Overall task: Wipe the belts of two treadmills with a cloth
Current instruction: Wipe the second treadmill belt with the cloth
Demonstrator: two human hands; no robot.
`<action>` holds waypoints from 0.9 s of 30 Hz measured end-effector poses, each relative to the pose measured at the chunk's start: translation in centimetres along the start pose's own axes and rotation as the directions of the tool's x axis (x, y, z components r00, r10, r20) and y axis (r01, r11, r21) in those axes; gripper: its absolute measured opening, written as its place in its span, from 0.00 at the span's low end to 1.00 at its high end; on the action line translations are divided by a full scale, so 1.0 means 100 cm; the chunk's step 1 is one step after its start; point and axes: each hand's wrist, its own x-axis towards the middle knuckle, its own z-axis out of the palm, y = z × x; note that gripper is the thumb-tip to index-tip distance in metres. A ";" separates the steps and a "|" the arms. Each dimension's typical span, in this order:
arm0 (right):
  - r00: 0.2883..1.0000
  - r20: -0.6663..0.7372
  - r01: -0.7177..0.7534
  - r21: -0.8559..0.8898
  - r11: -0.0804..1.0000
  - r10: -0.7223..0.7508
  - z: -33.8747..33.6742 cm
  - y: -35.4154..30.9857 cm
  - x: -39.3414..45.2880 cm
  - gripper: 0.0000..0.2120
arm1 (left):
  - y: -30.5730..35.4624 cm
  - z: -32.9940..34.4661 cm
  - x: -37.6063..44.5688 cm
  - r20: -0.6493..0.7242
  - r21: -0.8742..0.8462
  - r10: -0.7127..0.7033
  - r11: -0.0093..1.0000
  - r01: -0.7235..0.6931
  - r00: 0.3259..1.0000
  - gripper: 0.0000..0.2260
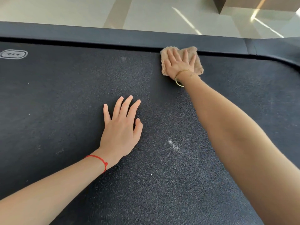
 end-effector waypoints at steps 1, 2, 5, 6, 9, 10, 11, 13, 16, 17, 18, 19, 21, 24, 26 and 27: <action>1.000 -0.002 0.027 0.003 1.000 -0.027 0.002 -0.010 -0.002 0.27 | 0.000 0.000 0.000 0.000 0.000 0.000 1.000 0.000 1.000 0.26; 0.998 -0.001 0.065 0.001 0.998 -0.065 0.004 -0.017 -0.007 0.27 | 0.000 0.000 0.000 0.001 -0.002 0.000 1.000 0.000 1.000 0.26; 0.972 0.004 0.234 -0.029 0.972 -0.234 0.013 -0.025 -0.040 0.26 | 0.000 0.000 0.000 -0.003 -0.005 0.000 1.000 0.000 1.000 0.26; 0.955 0.006 0.297 -0.036 0.954 -0.296 0.017 -0.023 -0.057 0.26 | 0.001 0.000 0.000 -0.006 -0.004 0.002 1.000 -0.002 1.000 0.25; 0.900 -0.014 0.435 -0.045 0.899 -0.436 0.029 0.002 -0.103 0.26 | 0.000 0.001 0.000 -0.006 -0.008 0.002 1.000 -0.002 1.000 0.25; 0.903 -0.028 0.426 -0.049 0.903 -0.428 0.029 0.017 -0.111 0.26 | 0.000 0.000 -0.001 -0.006 -0.012 0.001 1.000 -0.001 1.000 0.26; 0.923 -0.043 0.380 -0.047 0.924 -0.382 0.026 0.033 -0.115 0.25 | 0.000 0.000 -0.001 -0.006 -0.018 0.002 1.000 -0.002 1.000 0.26; 0.975 -0.057 0.215 -0.036 0.976 -0.217 0.019 0.060 -0.115 0.25 | 0.001 0.000 -0.002 -0.011 -0.030 0.006 1.000 -0.007 1.000 0.25; 0.997 -0.059 0.050 -0.029 0.998 -0.052 0.016 0.066 -0.124 0.26 | 0.001 0.000 -0.002 -0.024 -0.043 0.002 0.999 -0.003 1.000 0.24; 0.996 -0.060 0.057 -0.028 0.998 -0.059 0.017 0.058 -0.133 0.26 | 0.001 0.000 -0.002 -0.028 -0.044 0.003 0.999 -0.004 1.000 0.24; 0.994 -0.058 0.091 -0.027 0.995 -0.092 0.021 0.049 -0.146 0.26 | 0.001 0.001 -0.002 -0.035 -0.043 0.004 0.999 -0.006 0.999 0.24; 0.987 -0.057 0.146 -0.029 0.989 -0.148 0.025 0.040 -0.163 0.26 | 0.001 0.001 -0.002 -0.042 -0.040 0.005 0.999 -0.007 0.999 0.24; 0.956 -0.053 0.287 -0.039 0.957 -0.288 0.034 0.023 -0.202 0.26 | 0.001 0.003 -0.002 -0.049 -0.036 0.003 0.999 -0.005 0.999 0.24; 0.896 -0.023 0.442 -0.050 0.895 -0.444 0.045 0.013 -0.255 0.27 | 0.000 0.005 -0.002 -0.053 -0.037 0.013 0.999 -0.015 0.999 0.24; 0.887 -0.008 0.461 -0.039 0.887 -0.461 0.045 0.025 -0.267 0.27 | -0.001 0.006 -0.002 -0.058 -0.036 0.018 0.999 -0.020 0.998 0.23; 0.898 -0.014 0.438 -0.037 0.898 -0.439 0.043 0.033 -0.266 0.27 | -0.002 0.006 -0.002 -0.060 -0.033 0.020 0.999 -0.022 0.998 0.23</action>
